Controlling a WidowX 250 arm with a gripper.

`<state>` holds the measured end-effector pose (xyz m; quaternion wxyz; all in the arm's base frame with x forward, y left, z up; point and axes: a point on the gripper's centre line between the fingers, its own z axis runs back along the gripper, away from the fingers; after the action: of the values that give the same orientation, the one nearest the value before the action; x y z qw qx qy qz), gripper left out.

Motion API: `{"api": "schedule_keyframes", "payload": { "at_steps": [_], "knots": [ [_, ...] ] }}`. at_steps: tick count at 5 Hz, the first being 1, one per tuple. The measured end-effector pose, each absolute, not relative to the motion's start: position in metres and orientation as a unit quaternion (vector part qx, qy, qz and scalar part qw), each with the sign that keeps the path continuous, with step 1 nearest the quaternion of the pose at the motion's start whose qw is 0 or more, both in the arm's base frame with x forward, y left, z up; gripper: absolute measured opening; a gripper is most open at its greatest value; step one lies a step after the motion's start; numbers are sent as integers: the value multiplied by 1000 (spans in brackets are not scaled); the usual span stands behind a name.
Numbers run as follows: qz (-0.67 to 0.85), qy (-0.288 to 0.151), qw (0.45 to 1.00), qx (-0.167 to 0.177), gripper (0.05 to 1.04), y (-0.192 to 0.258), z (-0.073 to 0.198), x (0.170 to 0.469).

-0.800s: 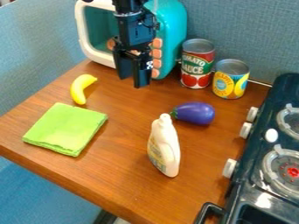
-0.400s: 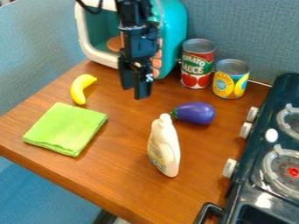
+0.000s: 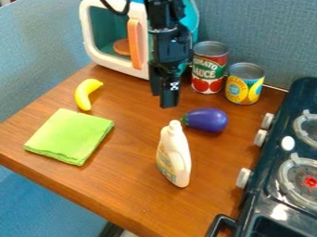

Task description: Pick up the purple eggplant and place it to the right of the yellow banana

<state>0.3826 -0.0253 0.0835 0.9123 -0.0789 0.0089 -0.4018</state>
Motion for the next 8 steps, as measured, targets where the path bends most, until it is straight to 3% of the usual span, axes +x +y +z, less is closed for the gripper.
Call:
{"api": "schedule_keyframes", "payload": {
  "at_steps": [2, 8],
  "knots": [
    [-454, -22, 890, -29, 998, -46, 87, 400],
    [-507, 33, 861, -30, 963, -76, 26, 415]
  ]
}}
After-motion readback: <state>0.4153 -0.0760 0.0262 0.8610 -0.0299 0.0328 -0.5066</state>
